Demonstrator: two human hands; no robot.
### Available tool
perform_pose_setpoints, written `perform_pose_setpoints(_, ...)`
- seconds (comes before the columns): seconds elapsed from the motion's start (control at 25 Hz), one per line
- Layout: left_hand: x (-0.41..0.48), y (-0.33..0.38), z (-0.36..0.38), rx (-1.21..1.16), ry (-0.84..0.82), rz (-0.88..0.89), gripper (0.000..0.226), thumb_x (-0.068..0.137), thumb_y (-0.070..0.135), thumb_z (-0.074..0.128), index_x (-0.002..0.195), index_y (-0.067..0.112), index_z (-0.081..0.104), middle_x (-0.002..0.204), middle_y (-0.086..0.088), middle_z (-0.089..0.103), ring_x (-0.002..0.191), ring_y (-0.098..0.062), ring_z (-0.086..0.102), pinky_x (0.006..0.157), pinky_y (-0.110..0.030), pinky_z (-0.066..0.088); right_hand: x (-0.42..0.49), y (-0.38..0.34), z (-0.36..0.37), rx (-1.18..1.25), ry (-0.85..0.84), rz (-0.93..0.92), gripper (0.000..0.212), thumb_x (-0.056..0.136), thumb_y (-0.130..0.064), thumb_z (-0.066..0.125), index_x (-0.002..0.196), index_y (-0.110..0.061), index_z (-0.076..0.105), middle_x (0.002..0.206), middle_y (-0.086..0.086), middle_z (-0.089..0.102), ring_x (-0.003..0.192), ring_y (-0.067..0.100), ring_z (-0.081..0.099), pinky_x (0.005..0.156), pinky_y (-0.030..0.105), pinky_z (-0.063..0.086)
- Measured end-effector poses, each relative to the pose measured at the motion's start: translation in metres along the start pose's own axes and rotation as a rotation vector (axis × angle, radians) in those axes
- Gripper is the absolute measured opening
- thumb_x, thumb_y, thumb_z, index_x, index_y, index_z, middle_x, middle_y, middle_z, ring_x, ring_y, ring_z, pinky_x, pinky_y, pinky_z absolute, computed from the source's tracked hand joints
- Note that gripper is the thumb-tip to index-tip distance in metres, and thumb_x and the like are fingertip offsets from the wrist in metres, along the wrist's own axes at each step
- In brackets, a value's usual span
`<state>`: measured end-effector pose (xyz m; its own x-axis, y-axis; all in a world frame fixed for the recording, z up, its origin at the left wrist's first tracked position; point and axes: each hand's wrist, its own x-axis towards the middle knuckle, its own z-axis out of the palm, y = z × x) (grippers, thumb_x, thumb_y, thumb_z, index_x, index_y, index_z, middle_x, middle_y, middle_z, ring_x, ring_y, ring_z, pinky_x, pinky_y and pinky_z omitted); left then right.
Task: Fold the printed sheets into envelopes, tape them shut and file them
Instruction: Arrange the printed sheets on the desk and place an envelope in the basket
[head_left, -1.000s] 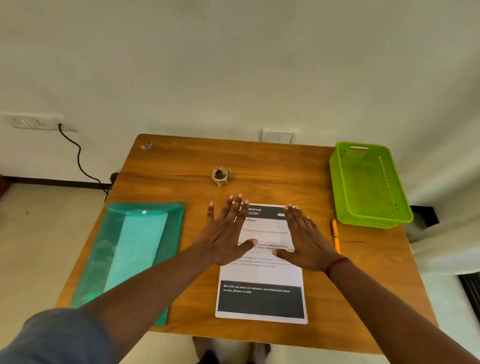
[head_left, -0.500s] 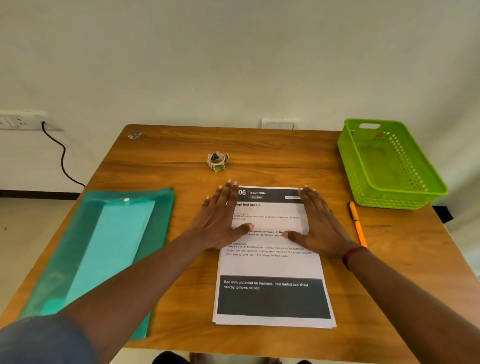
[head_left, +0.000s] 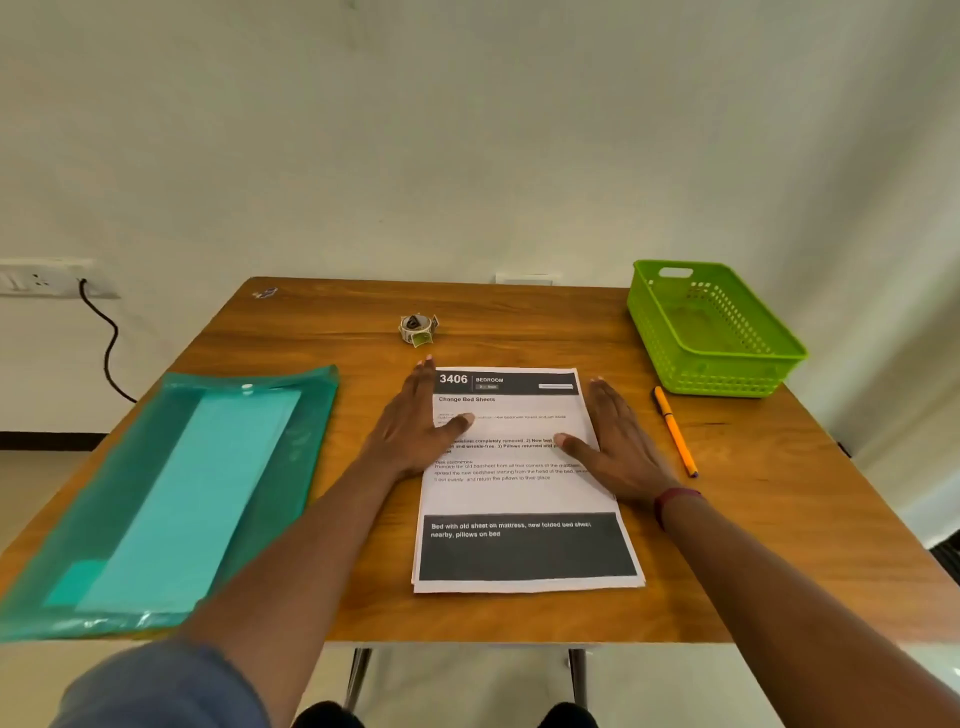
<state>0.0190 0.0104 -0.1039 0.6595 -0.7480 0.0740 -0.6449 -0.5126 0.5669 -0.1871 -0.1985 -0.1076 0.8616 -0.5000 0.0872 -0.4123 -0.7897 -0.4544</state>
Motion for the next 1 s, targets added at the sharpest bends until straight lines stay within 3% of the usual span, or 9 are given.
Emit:
perform_pose_setpoints(0.12,0.009,-0.004,-0.003,-0.041,0.002,-0.044,0.111,0.077,0.071,0.063,0.156,0.023,0.0,0.165,0.001,0.005,0.15,-0.023,0.012,0.117,-0.052,0.019,0.006,0.004,0.001,-0.039,-0.024,-0.003,0.102,0.078,-0.081,0.035,0.155,-0.024,0.0,0.164,-0.002,0.0,0.15,0.016,0.002,0.117,0.035,0.002)
perform_pose_setpoints(0.28,0.022,-0.012,0.002,0.127,-0.024,-0.026,0.123,0.063,0.087,0.057,0.155,0.03,-0.002,0.164,0.002,0.012,0.145,-0.032,0.021,0.112,-0.057,0.02,0.032,0.006,0.005,-0.021,0.024,0.016,0.098,0.081,-0.075,0.049,0.154,-0.023,0.01,0.163,0.0,0.013,0.149,0.021,0.013,0.119,0.047,0.013)
perform_pose_setpoints(0.52,0.039,-0.017,-0.002,0.164,0.001,0.041,0.12,0.06,0.089,0.057,0.153,0.039,0.001,0.158,0.004,0.03,0.136,-0.027,0.03,0.106,-0.053,0.028,0.07,0.002,0.01,0.035,0.096,0.036,0.091,0.081,-0.062,0.064,0.151,-0.023,0.021,0.155,0.005,0.032,0.142,0.025,0.029,0.115,0.045,0.023)
perform_pose_setpoints(0.84,0.035,-0.017,0.003,0.211,0.11,0.112,0.11,0.063,0.092,0.05,0.152,0.038,0.012,0.149,0.004,0.041,0.131,-0.021,0.035,0.1,-0.048,0.034,0.07,0.006,0.015,-0.02,0.187,-0.066,0.08,0.082,-0.055,0.068,0.147,-0.024,0.031,0.144,0.005,0.044,0.133,0.023,0.037,0.11,0.041,0.031)
perform_pose_setpoints(1.0,0.032,-0.016,0.002,0.201,0.165,0.155,0.106,0.064,0.09,0.052,0.149,0.038,0.018,0.147,0.002,0.04,0.13,-0.021,0.034,0.1,-0.049,0.038,0.067,0.003,0.014,-0.048,0.266,-0.103,0.063,0.088,-0.032,0.068,0.143,-0.019,0.039,0.141,0.008,0.044,0.131,0.026,0.039,0.108,0.042,0.035)
